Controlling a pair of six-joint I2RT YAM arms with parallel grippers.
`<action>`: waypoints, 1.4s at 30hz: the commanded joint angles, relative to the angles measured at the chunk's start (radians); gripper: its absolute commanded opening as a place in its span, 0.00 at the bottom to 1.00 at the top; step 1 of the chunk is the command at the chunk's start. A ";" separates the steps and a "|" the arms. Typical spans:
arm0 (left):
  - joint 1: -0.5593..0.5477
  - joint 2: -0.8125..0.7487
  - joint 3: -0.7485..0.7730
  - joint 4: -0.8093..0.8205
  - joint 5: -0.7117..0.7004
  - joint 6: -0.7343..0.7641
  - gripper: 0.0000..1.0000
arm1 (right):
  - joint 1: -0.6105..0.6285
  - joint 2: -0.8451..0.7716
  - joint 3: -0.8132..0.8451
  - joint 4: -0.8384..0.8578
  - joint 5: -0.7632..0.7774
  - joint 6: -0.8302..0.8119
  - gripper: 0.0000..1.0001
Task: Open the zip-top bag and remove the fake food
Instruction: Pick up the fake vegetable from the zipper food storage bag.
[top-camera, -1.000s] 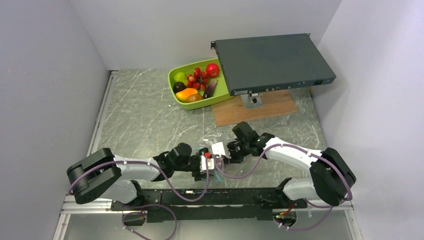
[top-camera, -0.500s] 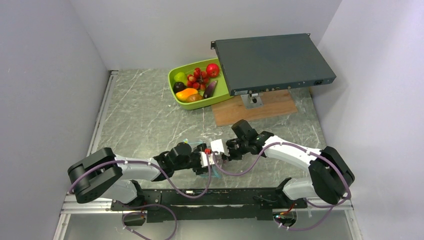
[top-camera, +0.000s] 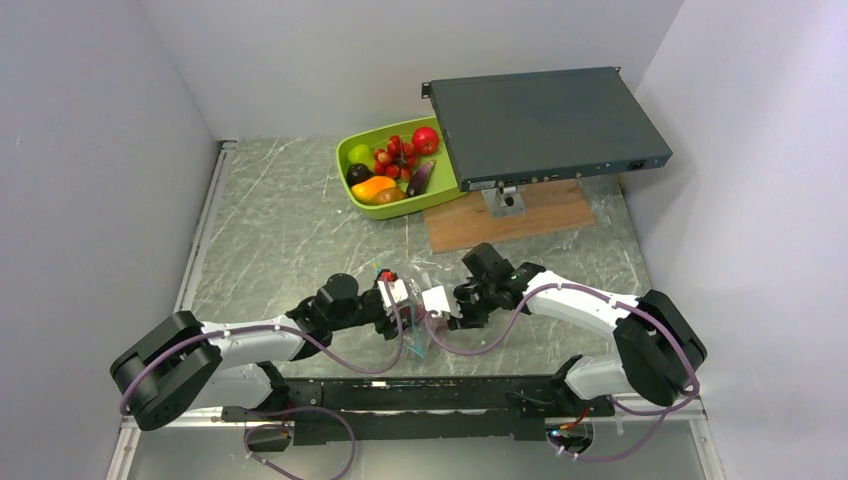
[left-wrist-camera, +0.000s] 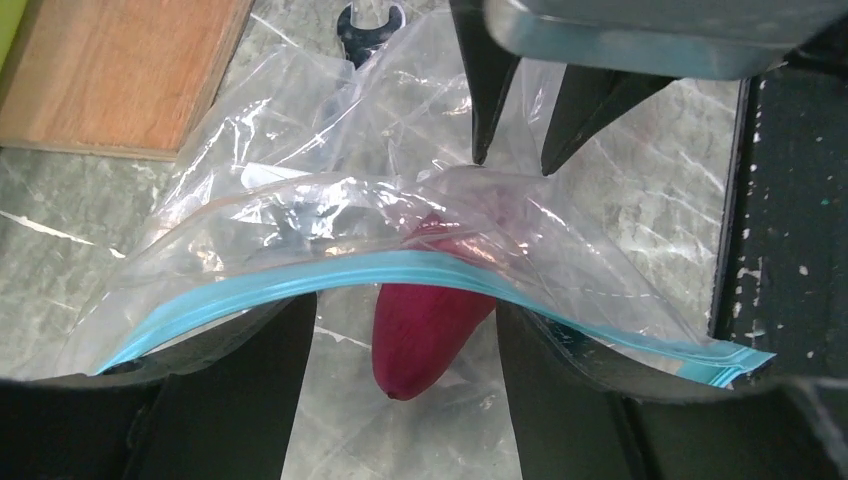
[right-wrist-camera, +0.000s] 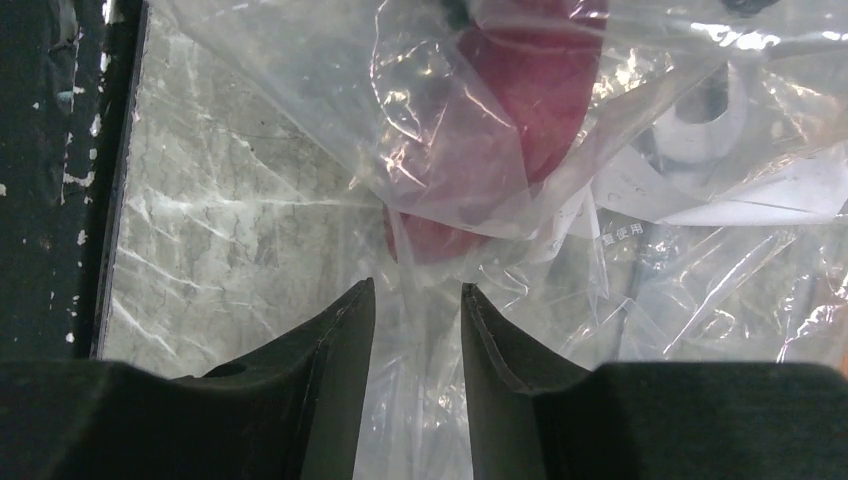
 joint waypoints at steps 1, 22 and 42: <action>0.040 -0.004 0.018 0.057 0.109 -0.137 0.70 | 0.004 -0.009 -0.006 -0.040 0.004 -0.047 0.38; 0.035 0.142 0.095 -0.088 0.208 0.029 0.59 | 0.005 0.000 0.003 -0.039 0.007 -0.033 0.30; -0.033 0.169 0.137 -0.110 0.192 0.078 0.41 | 0.004 0.037 0.021 0.030 0.082 0.067 0.06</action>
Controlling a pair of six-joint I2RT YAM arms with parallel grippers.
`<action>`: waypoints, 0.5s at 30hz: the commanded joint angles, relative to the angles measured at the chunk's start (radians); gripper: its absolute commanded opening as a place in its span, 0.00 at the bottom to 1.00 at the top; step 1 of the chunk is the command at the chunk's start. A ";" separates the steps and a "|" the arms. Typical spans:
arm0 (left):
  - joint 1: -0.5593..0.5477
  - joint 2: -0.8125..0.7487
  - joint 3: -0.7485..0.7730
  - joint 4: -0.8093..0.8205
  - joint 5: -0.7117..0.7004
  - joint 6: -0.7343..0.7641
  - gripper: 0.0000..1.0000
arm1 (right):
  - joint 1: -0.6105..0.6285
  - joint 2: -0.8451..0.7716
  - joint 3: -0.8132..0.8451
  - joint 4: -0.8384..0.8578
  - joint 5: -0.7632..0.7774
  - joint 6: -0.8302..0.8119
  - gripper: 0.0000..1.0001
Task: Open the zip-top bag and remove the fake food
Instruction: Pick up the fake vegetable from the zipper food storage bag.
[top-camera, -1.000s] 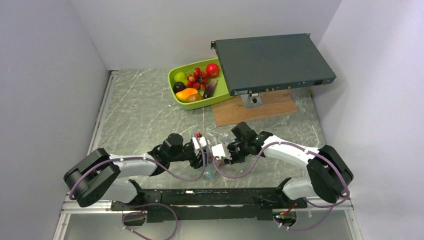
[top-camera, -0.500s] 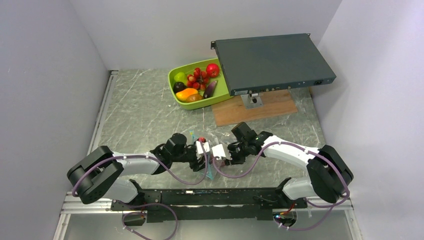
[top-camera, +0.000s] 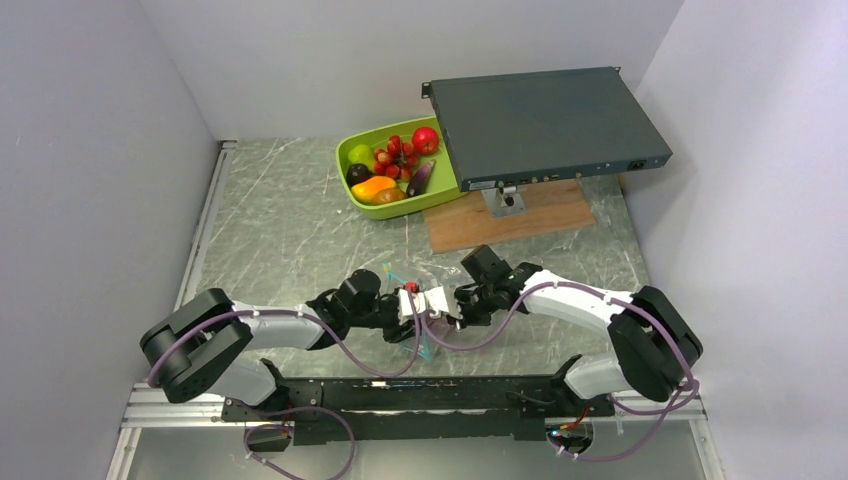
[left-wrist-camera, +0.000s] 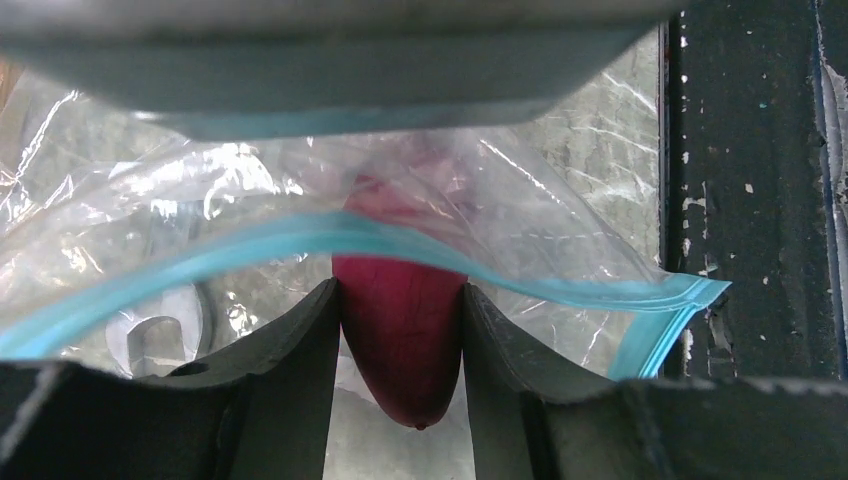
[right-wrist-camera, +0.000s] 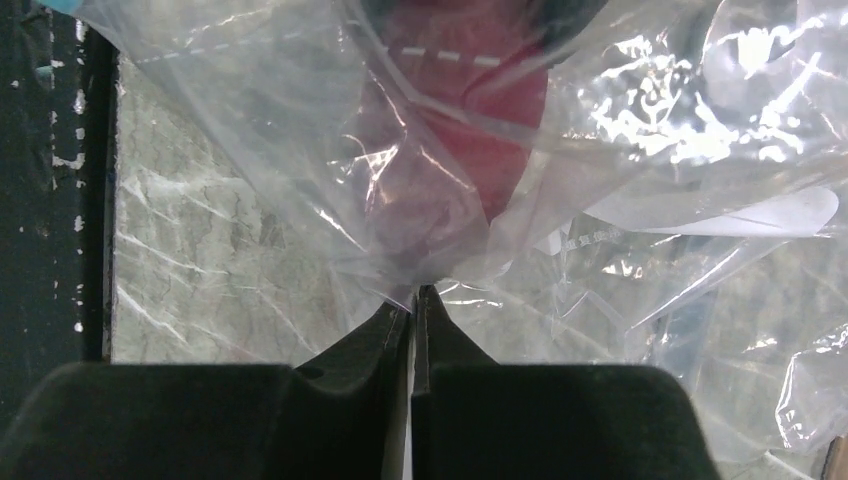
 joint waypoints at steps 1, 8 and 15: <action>-0.012 -0.012 0.028 0.004 0.022 -0.015 0.42 | 0.004 0.014 0.023 0.069 0.040 0.051 0.05; -0.020 0.023 0.050 0.013 0.052 -0.070 0.51 | 0.002 0.013 0.031 0.097 0.062 0.100 0.04; -0.004 0.009 0.055 -0.008 0.003 -0.113 0.28 | -0.005 0.003 0.024 0.102 0.071 0.095 0.04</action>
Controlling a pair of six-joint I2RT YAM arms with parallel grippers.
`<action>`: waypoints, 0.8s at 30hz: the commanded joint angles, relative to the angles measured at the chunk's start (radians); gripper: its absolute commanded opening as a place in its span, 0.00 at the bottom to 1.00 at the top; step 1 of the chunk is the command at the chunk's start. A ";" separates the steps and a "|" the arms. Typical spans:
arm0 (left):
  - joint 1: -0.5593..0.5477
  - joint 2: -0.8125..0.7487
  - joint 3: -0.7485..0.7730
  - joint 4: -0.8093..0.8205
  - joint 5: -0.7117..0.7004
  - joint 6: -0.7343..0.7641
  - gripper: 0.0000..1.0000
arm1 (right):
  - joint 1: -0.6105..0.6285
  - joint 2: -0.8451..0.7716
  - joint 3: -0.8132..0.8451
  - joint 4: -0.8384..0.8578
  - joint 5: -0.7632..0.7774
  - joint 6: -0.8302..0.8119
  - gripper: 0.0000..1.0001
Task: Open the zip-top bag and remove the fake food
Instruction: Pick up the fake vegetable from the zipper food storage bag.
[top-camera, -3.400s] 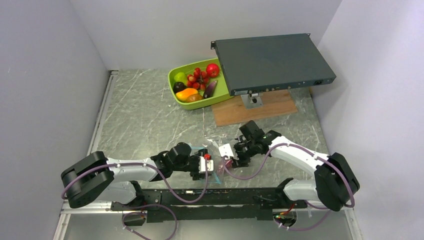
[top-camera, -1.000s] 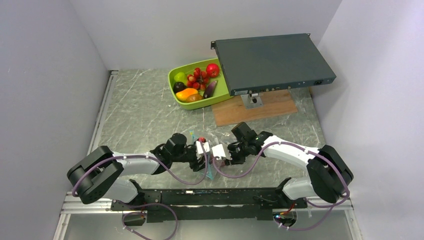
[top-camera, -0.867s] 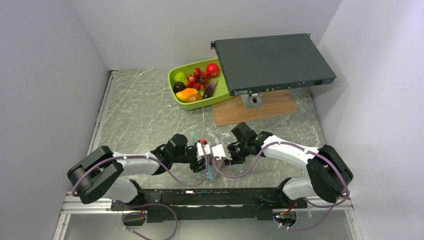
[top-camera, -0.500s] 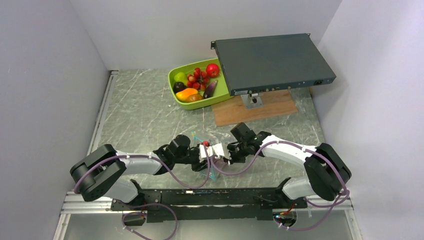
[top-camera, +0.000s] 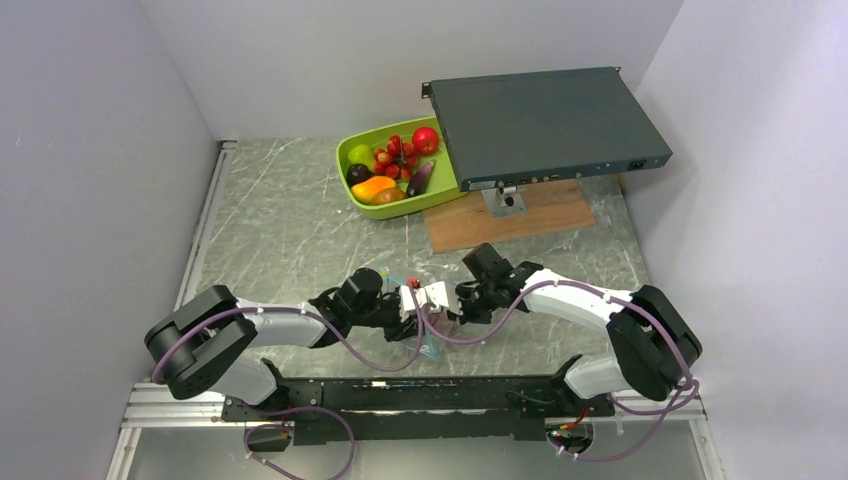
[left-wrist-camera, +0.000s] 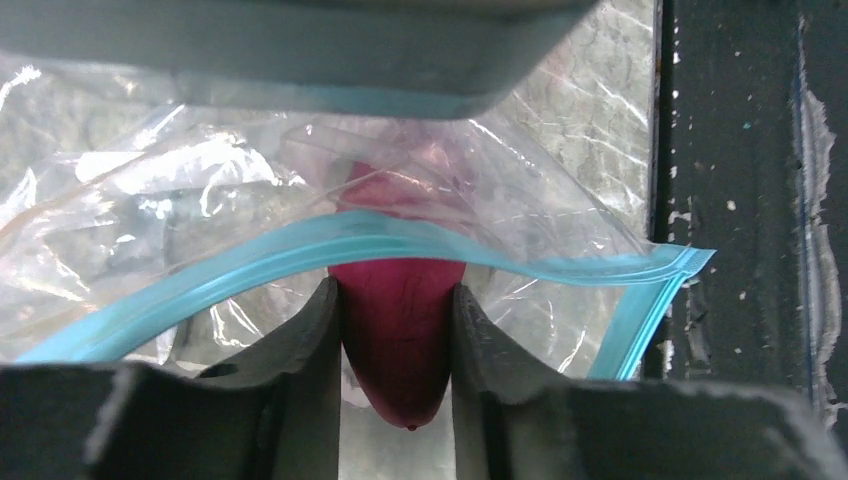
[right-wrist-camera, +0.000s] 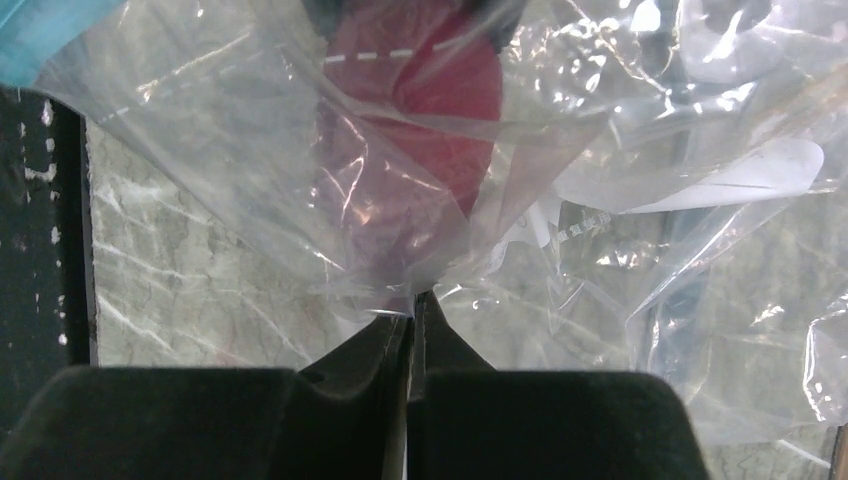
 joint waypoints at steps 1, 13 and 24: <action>0.007 -0.030 0.033 -0.006 -0.009 -0.063 0.23 | 0.009 -0.009 0.023 0.083 0.051 0.034 0.04; 0.100 -0.180 -0.085 0.139 -0.097 -0.335 0.00 | 0.004 -0.009 0.012 0.092 0.095 0.020 0.03; 0.150 -0.346 -0.119 0.032 -0.250 -0.402 0.00 | -0.007 -0.010 0.009 0.099 0.128 0.017 0.02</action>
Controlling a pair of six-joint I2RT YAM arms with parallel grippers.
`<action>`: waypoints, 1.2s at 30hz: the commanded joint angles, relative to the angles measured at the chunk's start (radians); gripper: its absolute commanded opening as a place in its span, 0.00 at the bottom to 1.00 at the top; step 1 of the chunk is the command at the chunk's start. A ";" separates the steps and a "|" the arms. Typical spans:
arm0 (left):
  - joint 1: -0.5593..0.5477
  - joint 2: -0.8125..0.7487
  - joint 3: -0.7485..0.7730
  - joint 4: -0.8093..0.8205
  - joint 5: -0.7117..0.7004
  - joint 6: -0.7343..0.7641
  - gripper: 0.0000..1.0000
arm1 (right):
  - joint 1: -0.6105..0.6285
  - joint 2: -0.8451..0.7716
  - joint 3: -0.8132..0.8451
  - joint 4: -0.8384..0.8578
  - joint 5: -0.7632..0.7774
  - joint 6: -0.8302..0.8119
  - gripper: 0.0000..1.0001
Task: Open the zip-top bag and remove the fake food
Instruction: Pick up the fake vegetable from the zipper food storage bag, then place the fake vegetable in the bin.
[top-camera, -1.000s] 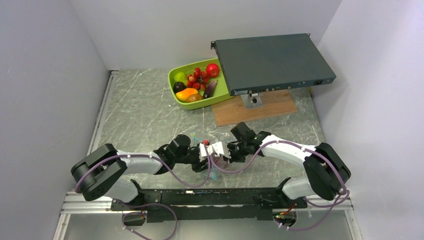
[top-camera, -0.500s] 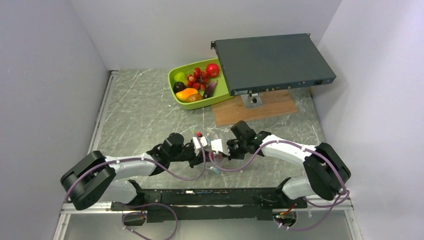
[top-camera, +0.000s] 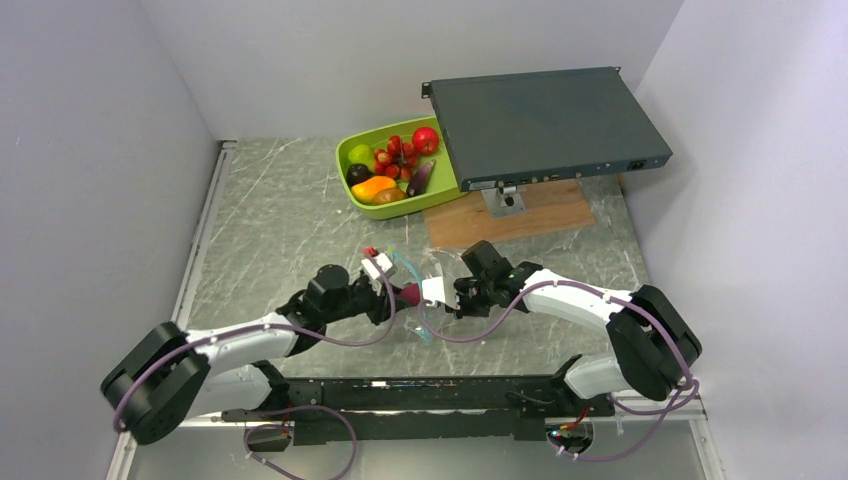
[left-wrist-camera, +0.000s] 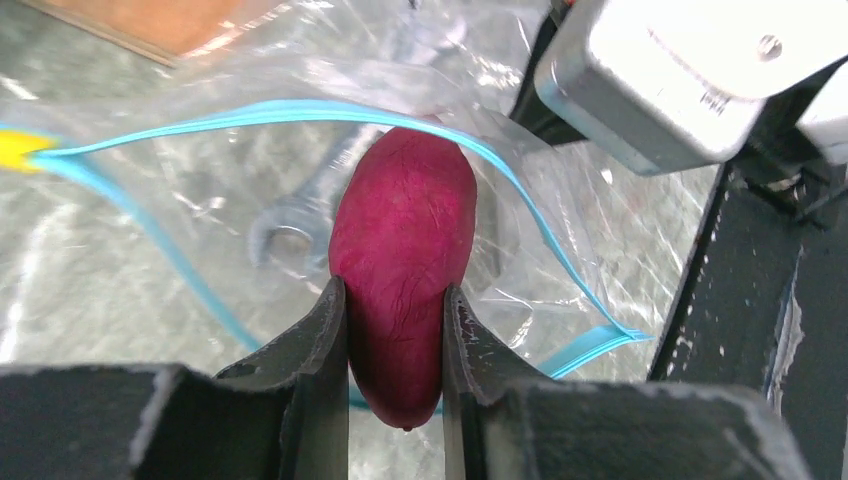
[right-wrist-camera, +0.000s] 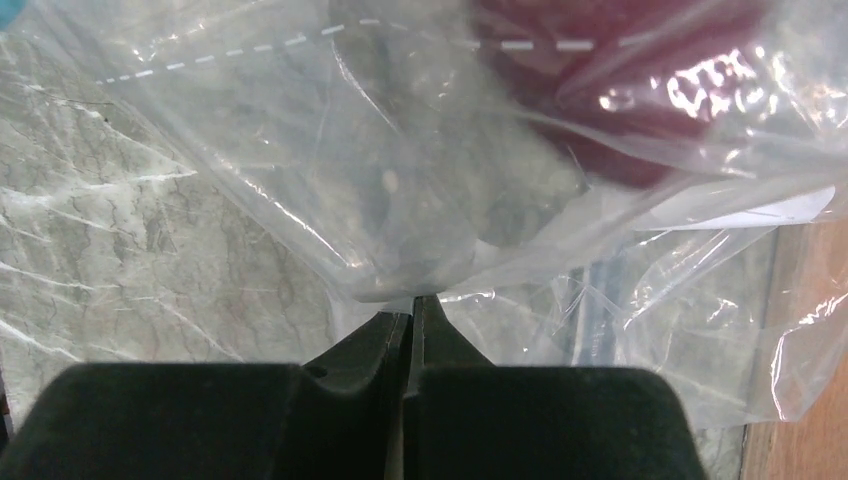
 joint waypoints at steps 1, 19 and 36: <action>0.026 -0.144 -0.034 -0.005 -0.116 -0.075 0.00 | -0.006 -0.009 0.008 0.023 0.025 0.002 0.02; 0.059 -0.499 0.058 -0.362 -0.350 -0.149 0.00 | -0.096 -0.086 0.032 -0.111 -0.075 -0.101 0.05; 0.415 0.121 0.500 -0.250 -0.317 -0.367 0.00 | -0.193 -0.132 0.052 -0.192 -0.120 -0.144 0.05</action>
